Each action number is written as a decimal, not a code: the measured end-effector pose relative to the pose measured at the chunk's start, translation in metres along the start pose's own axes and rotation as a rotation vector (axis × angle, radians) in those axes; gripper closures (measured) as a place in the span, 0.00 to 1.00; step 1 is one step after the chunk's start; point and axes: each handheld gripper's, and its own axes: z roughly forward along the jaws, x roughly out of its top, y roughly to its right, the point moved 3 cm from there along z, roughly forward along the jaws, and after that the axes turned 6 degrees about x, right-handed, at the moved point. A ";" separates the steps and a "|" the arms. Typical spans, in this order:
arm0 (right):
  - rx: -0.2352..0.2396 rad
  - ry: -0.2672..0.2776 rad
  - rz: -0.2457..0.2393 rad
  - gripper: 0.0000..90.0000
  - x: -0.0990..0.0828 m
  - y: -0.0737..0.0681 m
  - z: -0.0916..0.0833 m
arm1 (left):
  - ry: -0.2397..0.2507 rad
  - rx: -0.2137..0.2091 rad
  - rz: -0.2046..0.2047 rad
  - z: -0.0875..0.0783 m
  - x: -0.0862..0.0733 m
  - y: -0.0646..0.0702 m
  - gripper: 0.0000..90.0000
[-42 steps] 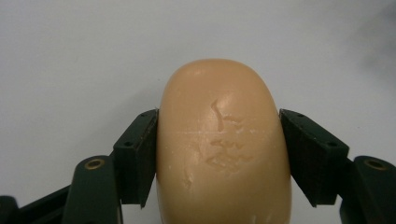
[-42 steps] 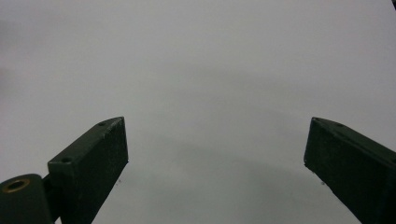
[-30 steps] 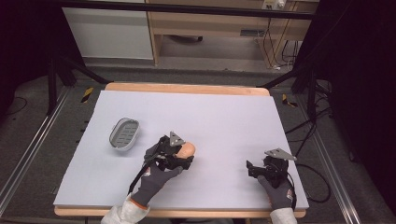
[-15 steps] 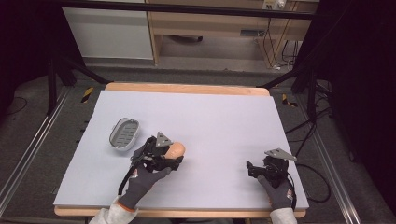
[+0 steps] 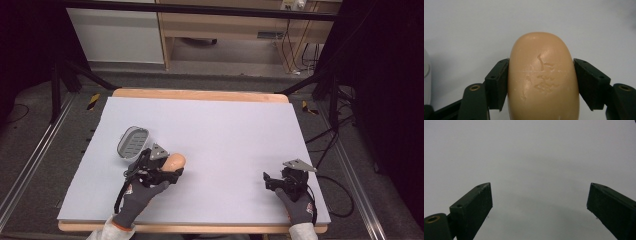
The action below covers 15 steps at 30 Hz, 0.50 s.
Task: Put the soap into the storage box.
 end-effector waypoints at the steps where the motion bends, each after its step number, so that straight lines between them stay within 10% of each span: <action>1: 0.001 0.001 -0.002 0.07 0.000 0.000 0.000 | 0.003 0.000 -0.005 -0.001 0.000 -0.001 0.35; 15: 0.006 0.002 -0.006 0.07 0.001 -0.002 -0.001 | 0.020 0.027 -0.036 -0.015 -0.004 -0.025 0.35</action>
